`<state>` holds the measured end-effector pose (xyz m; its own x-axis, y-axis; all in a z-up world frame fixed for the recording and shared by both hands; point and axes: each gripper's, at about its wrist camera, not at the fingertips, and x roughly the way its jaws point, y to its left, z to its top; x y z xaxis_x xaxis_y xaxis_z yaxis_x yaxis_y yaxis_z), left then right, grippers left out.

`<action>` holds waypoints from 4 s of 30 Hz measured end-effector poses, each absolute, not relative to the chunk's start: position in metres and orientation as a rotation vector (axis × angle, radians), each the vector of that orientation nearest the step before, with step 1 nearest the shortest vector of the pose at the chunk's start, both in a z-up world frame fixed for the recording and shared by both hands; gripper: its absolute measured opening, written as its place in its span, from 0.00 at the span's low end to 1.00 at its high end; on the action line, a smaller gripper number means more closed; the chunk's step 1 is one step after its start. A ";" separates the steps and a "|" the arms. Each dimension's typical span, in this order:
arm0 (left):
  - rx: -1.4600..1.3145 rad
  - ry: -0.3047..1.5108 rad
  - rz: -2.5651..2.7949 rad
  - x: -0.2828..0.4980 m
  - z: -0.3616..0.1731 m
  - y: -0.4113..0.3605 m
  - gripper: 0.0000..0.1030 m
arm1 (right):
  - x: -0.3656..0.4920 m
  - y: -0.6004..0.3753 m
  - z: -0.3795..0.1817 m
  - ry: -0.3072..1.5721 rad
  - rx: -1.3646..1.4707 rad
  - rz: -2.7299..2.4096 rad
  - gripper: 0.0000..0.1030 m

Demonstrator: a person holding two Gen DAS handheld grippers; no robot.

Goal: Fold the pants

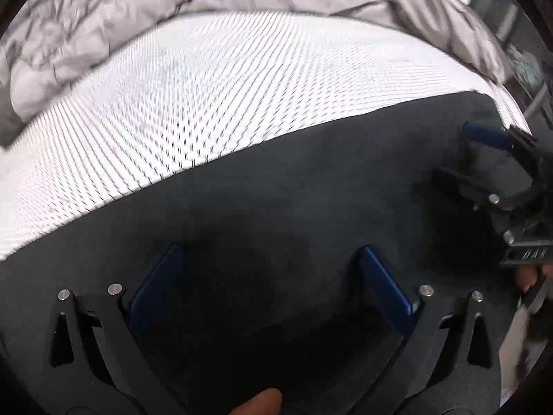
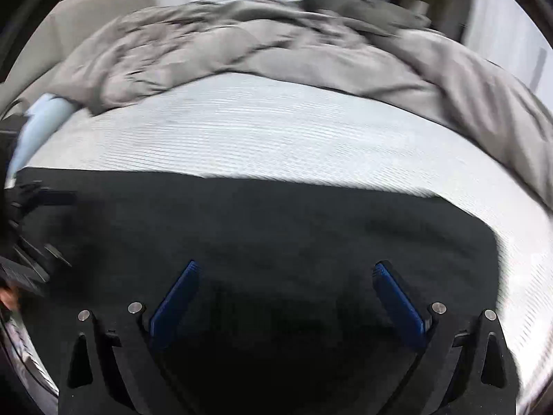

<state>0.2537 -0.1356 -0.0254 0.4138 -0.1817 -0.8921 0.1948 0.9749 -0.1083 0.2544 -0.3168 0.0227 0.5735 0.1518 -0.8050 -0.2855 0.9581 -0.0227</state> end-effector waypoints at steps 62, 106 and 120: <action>0.055 1.038 -0.280 0.127 -0.025 -0.144 0.99 | 0.091 -0.364 0.053 0.852 -0.279 0.217 0.85; -0.019 1.007 -0.023 0.082 -0.010 0.051 0.69 | 0.107 -0.363 0.017 0.944 -0.267 0.158 0.98; -0.004 1.079 -0.113 0.143 -0.004 -0.001 0.70 | 0.127 -0.329 0.039 0.903 -0.298 0.285 0.97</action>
